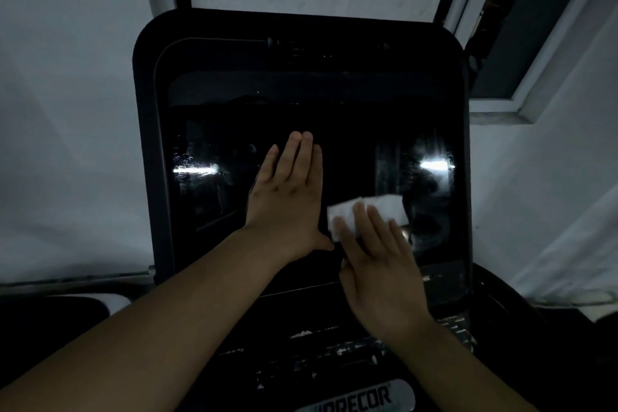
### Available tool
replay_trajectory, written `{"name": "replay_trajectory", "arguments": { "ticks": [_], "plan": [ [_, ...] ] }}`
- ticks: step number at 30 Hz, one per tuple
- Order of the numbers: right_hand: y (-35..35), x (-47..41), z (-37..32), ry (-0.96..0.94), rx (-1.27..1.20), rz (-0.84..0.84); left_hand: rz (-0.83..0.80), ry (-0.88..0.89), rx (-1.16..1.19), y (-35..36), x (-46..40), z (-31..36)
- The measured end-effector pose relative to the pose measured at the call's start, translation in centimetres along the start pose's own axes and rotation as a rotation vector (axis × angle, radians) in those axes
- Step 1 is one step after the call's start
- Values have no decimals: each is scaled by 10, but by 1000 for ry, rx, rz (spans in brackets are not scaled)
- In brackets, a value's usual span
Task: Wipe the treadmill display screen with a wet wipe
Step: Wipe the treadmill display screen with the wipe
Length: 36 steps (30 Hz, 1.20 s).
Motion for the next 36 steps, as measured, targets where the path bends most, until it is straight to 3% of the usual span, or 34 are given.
{"name": "replay_trajectory", "arguments": {
  "ticks": [6,17,29,36],
  "plan": [
    [9,32,-8,-19,6,-95,-17,13,-29,1,1,-2],
    [-37,-107,24,52,52,-17,-2,-2,-59,1,2,-1],
    [15,45,-8,-91,33,-50,-25,13,-35,1,1,-2],
    [-4,-12,13,-30,57,-25,-30,3,-31,0,0,0]
  ]
}}
Point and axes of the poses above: each hand's wrist, its own x-axis away from the middle knuckle, its own y-axis out of the palm, z = x × y, the point moved 2 cm from there along -x, towards the middle knuckle, and after that the axes turned 9 degrees about x, right-handed, at the moved point
